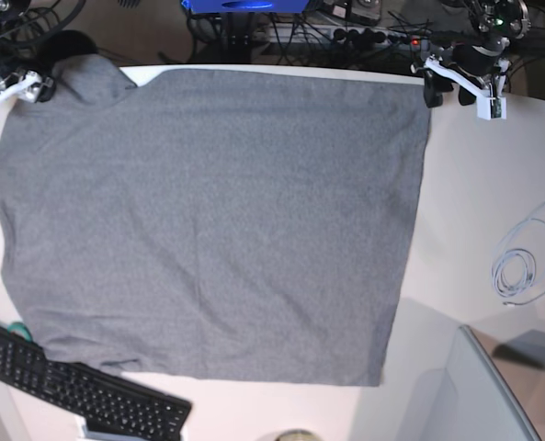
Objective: Layout the t-shirt on the table in an organized manner, then fold the t-shirt properly
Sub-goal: 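Hold the shirt edge with both grippers and drag it taut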
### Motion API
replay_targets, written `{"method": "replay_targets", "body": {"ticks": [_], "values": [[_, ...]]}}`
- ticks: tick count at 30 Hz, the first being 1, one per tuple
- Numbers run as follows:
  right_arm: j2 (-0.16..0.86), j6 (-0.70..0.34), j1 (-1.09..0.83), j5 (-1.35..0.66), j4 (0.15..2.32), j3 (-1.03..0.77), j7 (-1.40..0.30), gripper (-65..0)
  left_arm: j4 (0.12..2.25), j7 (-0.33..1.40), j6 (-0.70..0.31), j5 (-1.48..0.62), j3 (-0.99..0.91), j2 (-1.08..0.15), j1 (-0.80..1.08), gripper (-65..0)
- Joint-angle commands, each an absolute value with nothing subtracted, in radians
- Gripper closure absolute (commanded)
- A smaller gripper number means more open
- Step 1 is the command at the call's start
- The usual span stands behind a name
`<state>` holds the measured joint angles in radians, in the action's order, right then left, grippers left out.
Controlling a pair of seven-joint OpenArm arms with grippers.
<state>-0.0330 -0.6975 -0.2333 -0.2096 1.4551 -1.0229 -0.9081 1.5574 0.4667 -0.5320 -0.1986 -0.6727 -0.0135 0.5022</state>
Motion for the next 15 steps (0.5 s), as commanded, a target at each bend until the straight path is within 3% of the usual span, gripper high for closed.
{"method": "replay_targets", "body": {"ticks": [1, 15], "values": [[-0.019, -0.698, -0.234, -0.22, 1.469, -1.026, -0.897, -47.3, 1.56, 0.452, -0.539, -0.219, -0.673, -0.019, 0.507, -37.4], [-0.019, -0.698, -0.239, -0.22, 1.468, -1.024, -0.897, -47.3, 1.419, 0.452, -0.541, -0.222, -0.671, -0.018, 0.455, -37.4]]}}
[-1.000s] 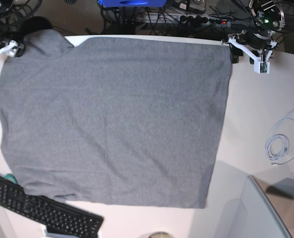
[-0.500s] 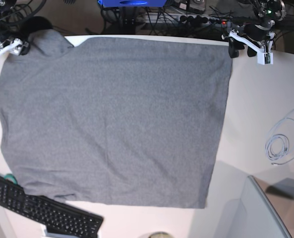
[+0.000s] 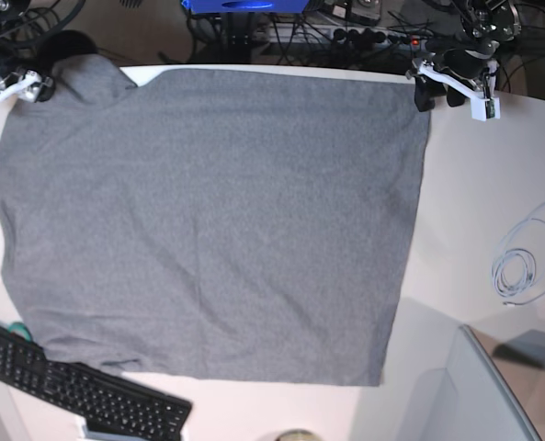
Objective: Layout the t-shirt on the table in an organized manner, then fold the t-shirt properly
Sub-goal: 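Hold the shirt edge with both grippers and drag it taut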
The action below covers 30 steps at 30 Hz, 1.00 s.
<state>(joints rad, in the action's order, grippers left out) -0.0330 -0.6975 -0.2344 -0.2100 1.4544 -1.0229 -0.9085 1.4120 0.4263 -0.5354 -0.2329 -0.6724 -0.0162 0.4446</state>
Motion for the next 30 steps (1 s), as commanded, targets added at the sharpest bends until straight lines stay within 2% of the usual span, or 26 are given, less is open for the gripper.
{"method": "replay_targets", "body": {"ticks": [1, 11, 13, 15, 18, 20, 21, 30], "values": [[-0.019, -0.698, -0.239, -0.22, 1.468, -1.024, -0.897, -47.3, 1.42, 0.452, -0.541, -0.222, -0.665, -0.018, 0.455, -37.4], [-0.019, -0.698, -0.239, -0.22, 1.468, -1.024, -0.897, -47.3, 1.414, 0.452, -0.541, -0.222, -0.595, -0.016, 0.456, -36.9], [-0.019, -0.698, -0.239, -0.22, 1.468, -1.024, -0.897, -45.6, 1.415, 0.452, -0.541, -0.222, -0.598, -0.016, 0.456, -31.9], [-0.019, -0.698, -0.239, -0.22, 1.468, -1.024, -0.898, -36.5, 1.417, 0.452, -0.541, -0.222, -0.599, -0.016, 0.456, -21.1], [-0.019, -0.698, -0.239, -0.22, 1.468, -1.024, -0.898, -16.4, 1.422, 0.452, -0.541, -0.222, -0.598, -0.018, 0.456, -0.3], [-0.019, -0.698, -0.237, -0.22, 1.468, -1.024, -0.898, -3.0, 1.422, 0.452, -0.541, -0.222, -0.596, -0.018, 0.456, 0.0], [-0.019, -0.698, -0.237, -0.22, 1.469, -1.024, -0.898, 0.0, 1.423, 0.452, -0.541, -0.222, -0.596, -0.018, 0.456, 0.0], [-0.018, -0.698, -0.226, -0.22, 1.477, -1.024, -1.004, -0.5, 1.558, 0.453, -0.541, -0.223, -0.602, -0.015, 0.51, 0.0]]}}
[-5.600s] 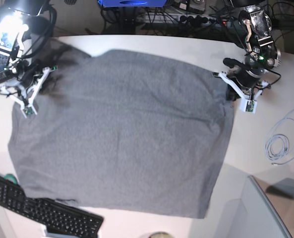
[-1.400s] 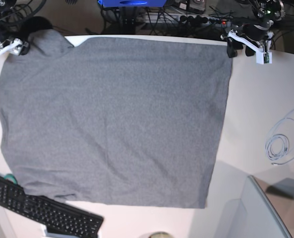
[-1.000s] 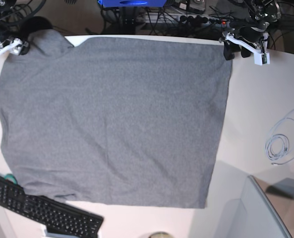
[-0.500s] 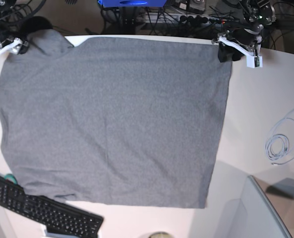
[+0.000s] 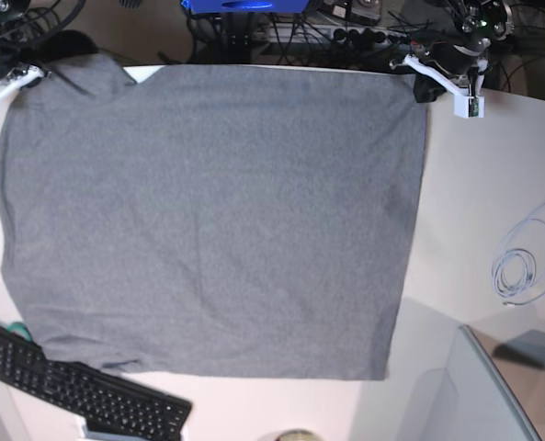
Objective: Layout the t-shirt on the table in an organized manner, then fold the t-shirt properly
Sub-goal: 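Hold the shirt edge with both grippers and drag it taut, then regrasp the shirt edge with both grippers further along the fabric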
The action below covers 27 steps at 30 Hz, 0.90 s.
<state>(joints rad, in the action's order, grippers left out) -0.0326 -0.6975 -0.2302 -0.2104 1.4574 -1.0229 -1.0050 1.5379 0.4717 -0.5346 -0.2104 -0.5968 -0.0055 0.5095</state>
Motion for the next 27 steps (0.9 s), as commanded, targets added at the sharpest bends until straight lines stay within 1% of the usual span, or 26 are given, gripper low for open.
{"method": "replay_targets", "body": {"ticks": [1, 7, 13, 15, 21, 27], "values": [[-0.016, -0.698, -0.222, -0.22, 1.477, -1.024, -1.02, -0.5, 1.581, 0.453, -0.541, -0.223, -0.601, -0.015, 0.512, 0.0], [-0.012, -0.698, -0.217, -0.22, 1.481, -1.024, -1.041, -0.5, 1.692, 0.549, -0.541, -0.223, -0.602, -0.002, 0.526, 0.0], [-0.01, -0.698, -0.211, -0.217, 1.59, -1.023, -1.046, -0.5, 1.756, 0.553, -0.541, -0.223, -0.601, -0.001, 0.53, 0.0], [-0.005, -0.698, -0.205, -0.216, 1.616, -1.021, -1.046, -0.5, 1.764, 0.595, -0.541, -0.223, -0.602, -0.001, 0.519, 0.0], [0.038, -0.698, -0.162, -0.214, 1.613, -0.928, -1.116, -0.5, 1.773, 0.624, -0.541, -0.223, -0.595, 0.007, 0.469, 0.0], [0.053, -0.698, -0.105, -0.214, 1.612, -0.871, -1.115, -0.5, 1.779, 0.625, -0.536, -0.223, -0.599, 0.021, 0.409, 0.0]]}}
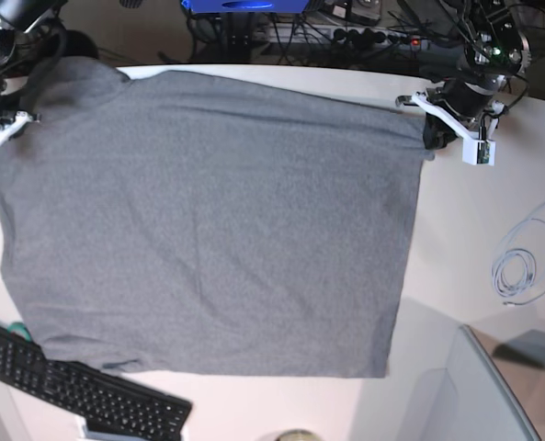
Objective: Layout the t-shirt on the table in an organized manner, then fold the t-shirt properly
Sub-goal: 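Regrasp the shirt edge with both grippers further along the fabric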
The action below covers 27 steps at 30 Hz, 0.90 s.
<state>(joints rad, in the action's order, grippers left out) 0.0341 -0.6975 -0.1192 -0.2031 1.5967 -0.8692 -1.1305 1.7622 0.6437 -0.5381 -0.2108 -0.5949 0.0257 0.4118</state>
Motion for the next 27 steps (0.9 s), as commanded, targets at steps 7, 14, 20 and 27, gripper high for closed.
{"method": "replay_targets", "body": {"ticks": [7, 14, 20, 27], "values": [[0.062, -0.698, -0.022, -0.214, 1.61, -0.799, -1.11, -0.5, 1.771, 0.634, -0.533, -0.22, -0.601, 0.021, 0.329, 0.0], [0.101, -0.698, 0.094, -0.214, 1.454, -0.725, -1.09, -0.5, 1.713, 0.737, -0.532, -0.211, -0.602, 0.018, 0.18, 0.0], [0.157, -0.698, 0.153, -0.214, 1.294, -0.719, -0.984, -0.5, 1.581, 0.733, -0.519, -0.209, -0.602, 0.013, 0.093, 0.0], [0.193, -0.67, 0.205, -0.216, 1.179, -0.722, -0.892, -0.3, 1.509, 0.73, -0.453, -0.211, -0.602, 0.012, 0.024, 0.0]]}}
